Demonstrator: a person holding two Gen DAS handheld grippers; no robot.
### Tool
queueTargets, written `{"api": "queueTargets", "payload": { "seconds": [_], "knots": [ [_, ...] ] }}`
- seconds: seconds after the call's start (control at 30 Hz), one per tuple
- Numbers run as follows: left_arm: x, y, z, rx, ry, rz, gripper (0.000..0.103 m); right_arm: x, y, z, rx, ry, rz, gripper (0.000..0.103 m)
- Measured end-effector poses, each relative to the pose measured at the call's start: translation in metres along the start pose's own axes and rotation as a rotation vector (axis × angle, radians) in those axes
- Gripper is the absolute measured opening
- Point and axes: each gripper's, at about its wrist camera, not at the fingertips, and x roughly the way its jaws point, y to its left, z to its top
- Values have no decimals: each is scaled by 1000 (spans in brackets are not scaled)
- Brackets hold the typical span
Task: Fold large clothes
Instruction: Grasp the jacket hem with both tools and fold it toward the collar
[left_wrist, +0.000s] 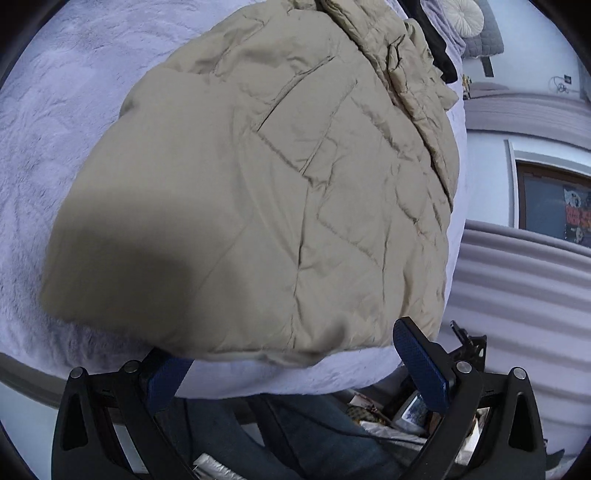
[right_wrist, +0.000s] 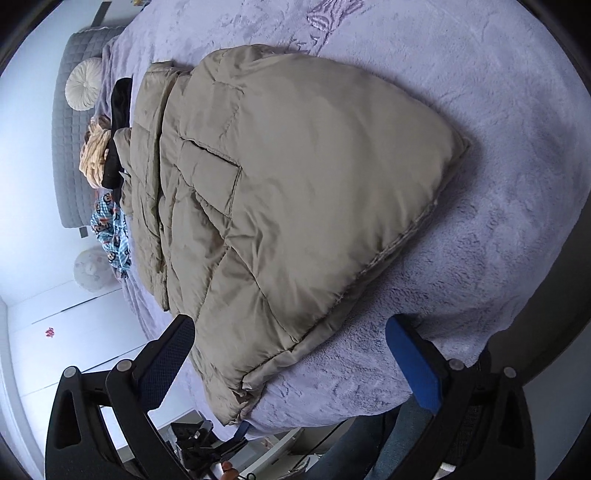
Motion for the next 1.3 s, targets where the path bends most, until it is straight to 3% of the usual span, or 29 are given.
{"api": "queueTargets", "payload": {
  "seconds": [0.07,0.17,0.23,0.3,0.37,0.4,0.43,0.47,0.5,0.7,0.83,1.1,1.3],
  "knots": [
    [-2,-3,5,-1,-40,1,101,2,-1,3,24,-9,33,103],
    [0,-8,13,10,-70,34,70,1,-4,11,70,-32,91,103],
    [1,-9,19,18,-68,46,30,1,-8,14,114,-42,135,103],
    [-3,-11,23,37,-84,68,18,-2,-10,16,141,-59,173,102],
    [-14,-15,25,48,-125,49,17,-6,-10,17,164,-77,204,93],
    [-18,-16,26,50,-142,40,12,-7,-9,17,169,-79,209,70],
    [-24,-16,27,49,-158,34,12,-8,-9,20,169,-75,202,55],
    [-29,-17,29,48,-174,28,12,-8,-7,21,163,-68,184,25],
    [-30,-20,31,46,-187,23,12,-8,-6,22,151,-65,168,11],
    [-52,-47,39,89,-250,5,12,-24,24,27,16,-97,139,8],
    [-74,-77,53,130,-321,-10,12,-36,64,36,-101,-104,135,8],
    [-106,-151,104,202,-487,-15,12,-55,174,79,-393,-109,128,8],
    [-106,-202,160,215,-598,55,12,-44,260,122,-600,-95,115,7]
  ]
}}
